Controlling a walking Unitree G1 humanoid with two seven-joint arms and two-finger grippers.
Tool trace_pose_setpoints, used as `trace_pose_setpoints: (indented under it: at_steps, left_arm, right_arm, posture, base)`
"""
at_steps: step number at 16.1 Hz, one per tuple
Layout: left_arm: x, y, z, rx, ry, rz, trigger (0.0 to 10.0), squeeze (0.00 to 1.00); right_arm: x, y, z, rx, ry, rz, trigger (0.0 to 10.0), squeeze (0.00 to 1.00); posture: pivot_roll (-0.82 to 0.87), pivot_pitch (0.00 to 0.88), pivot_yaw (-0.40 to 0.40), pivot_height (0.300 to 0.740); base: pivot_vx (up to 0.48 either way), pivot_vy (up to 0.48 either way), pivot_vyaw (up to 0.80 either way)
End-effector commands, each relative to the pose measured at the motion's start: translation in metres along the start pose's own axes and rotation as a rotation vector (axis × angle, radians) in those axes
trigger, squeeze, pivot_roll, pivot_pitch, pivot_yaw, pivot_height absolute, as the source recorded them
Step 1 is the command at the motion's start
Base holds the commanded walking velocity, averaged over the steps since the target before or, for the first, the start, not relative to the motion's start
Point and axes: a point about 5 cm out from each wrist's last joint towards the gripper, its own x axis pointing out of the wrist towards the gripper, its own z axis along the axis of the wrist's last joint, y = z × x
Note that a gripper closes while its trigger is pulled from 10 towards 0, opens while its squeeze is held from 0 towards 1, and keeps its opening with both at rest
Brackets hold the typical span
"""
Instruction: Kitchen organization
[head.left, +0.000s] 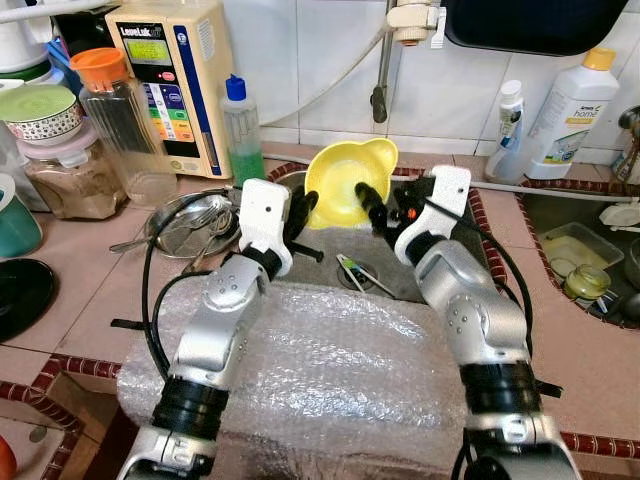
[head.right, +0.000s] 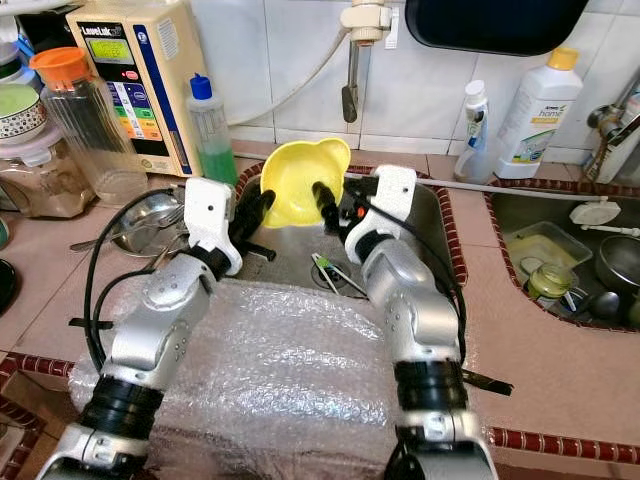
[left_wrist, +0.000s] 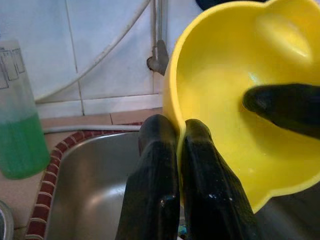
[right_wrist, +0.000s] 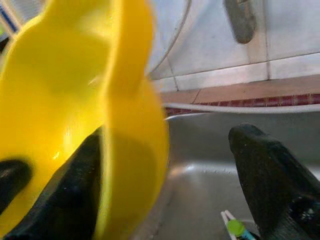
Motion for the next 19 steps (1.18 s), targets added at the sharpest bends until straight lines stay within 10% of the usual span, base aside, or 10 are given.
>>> trace_pose_setpoints:
  at_steps: [1, 15, 17, 18, 19]
  left_arm:
    - [-0.001, -0.001, 0.013, 0.009, -0.064, -0.012, 0.0, 0.0]
    - [-0.003, -0.004, 0.011, 0.009, -0.063, -0.023, 0.0, 0.0]
    - [-0.003, -0.003, 0.007, 0.008, -0.044, -0.023, 7.3, 0.0]
    - [-0.003, -0.004, 0.006, -0.022, -0.041, -0.034, 10.0, 1.0]
    - [-0.003, -0.005, 0.006, -0.042, -0.04, -0.047, 10.0, 1.0]
  right_arm:
    - [0.001, -0.01, 0.001, 0.007, -0.002, -0.056, 0.0, 0.0]
    - [0.004, -0.024, -0.01, 0.08, 0.05, -0.146, 0.0, 0.0]
    - [0.006, -0.026, -0.012, 0.072, 0.052, -0.162, 0.0, 0.0]
    - [0.008, -0.026, -0.011, 0.058, 0.047, -0.171, 0.0, 0.0]
    - [0.01, -0.028, -0.009, 0.047, 0.036, -0.188, 0.0, 0.0]
  posture:
    - [0.07, 0.0, 0.028, 0.74]
    - [0.07, 0.0, 0.033, 0.74]
    - [0.07, 0.0, 0.032, 0.74]
    - [0.07, 0.0, 0.032, 0.74]
    - [0.07, 0.0, 0.03, 0.74]
  base:
    - [0.0, 0.0, 0.0]
    - [0.0, 0.0, 0.0]
    - [0.0, 0.0, 0.0]
    - [0.0, 0.0, 0.0]
    - [0.0, 0.0, 0.0]
